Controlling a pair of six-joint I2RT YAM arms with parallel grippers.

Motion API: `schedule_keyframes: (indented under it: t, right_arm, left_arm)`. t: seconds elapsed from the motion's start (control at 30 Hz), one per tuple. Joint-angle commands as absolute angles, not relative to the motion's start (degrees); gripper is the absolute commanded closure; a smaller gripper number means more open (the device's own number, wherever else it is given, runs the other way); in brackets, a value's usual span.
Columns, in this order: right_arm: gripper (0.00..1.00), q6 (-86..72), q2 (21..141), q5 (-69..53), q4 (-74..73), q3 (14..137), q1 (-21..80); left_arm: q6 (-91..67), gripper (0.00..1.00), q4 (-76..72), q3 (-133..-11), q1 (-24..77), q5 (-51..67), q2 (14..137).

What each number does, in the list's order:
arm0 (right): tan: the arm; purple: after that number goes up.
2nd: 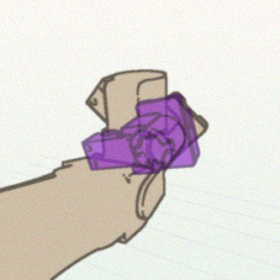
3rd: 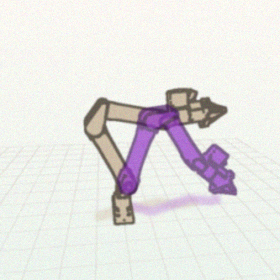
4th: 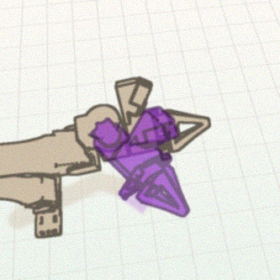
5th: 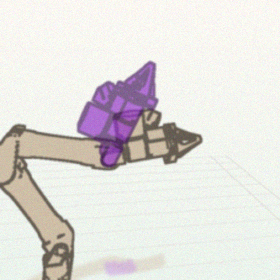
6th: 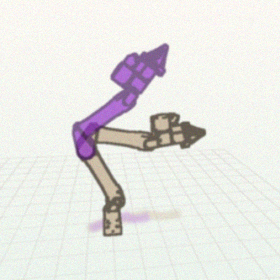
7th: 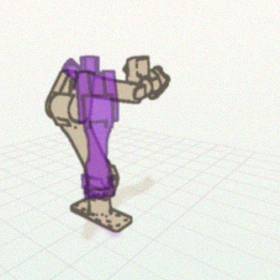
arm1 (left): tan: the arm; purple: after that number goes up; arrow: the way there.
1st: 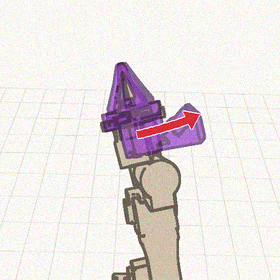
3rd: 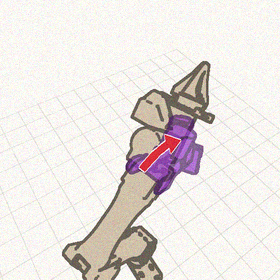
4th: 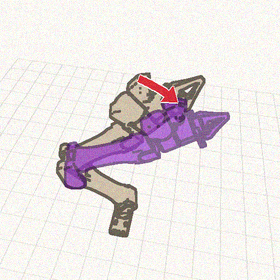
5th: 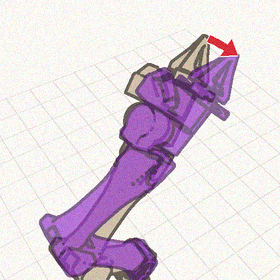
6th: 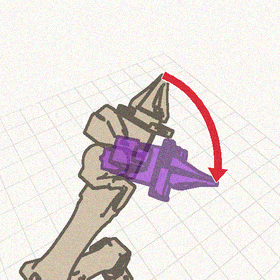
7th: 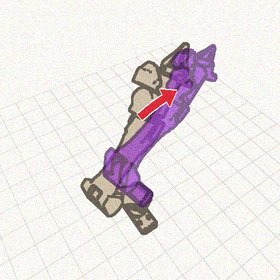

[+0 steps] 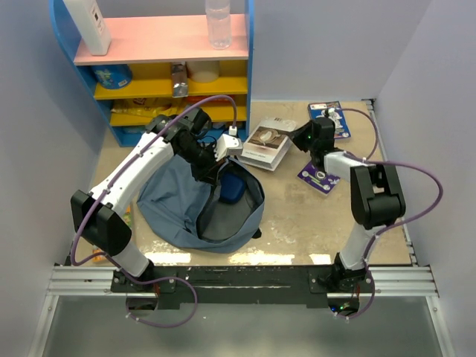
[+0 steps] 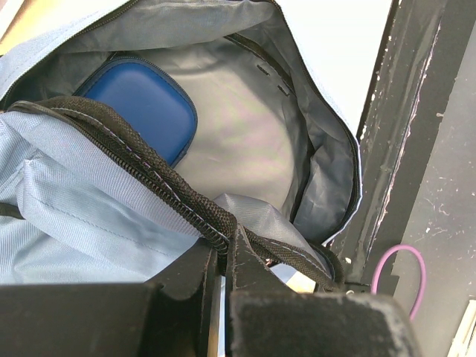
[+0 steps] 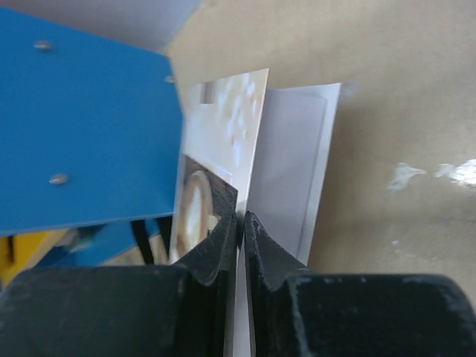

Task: Pack the student bag
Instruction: Pick up the book from the center of the board.

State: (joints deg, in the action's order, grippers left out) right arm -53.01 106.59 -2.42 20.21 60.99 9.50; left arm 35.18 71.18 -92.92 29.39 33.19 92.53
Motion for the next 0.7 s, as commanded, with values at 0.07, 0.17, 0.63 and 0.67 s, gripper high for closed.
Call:
schedule_keyframes:
  t: [0.07,0.17,0.63,0.67]
  right_arm:
    - [1.0,-50.3,92.8,-4.0,16.3,60.9,11.4]
    - [1.0,-49.0,85.6,-3.4,12.7,59.2,11.3]
    - [1.0,-52.6,61.0,-10.2,2.3,52.1,11.5]
    - [1.0,-53.4,60.1,-11.5,1.6,52.1,11.4]
  left_arm:
    - [35.3,1.0,70.2,-94.0,29.6,33.5,90.8]
    - [34.8,1.0,69.5,-93.8,29.6,33.0,90.7]
    - [31.6,1.0,65.6,-92.9,29.5,30.3,90.4]
    - [31.5,1.0,65.2,-92.9,29.4,30.1,90.3]
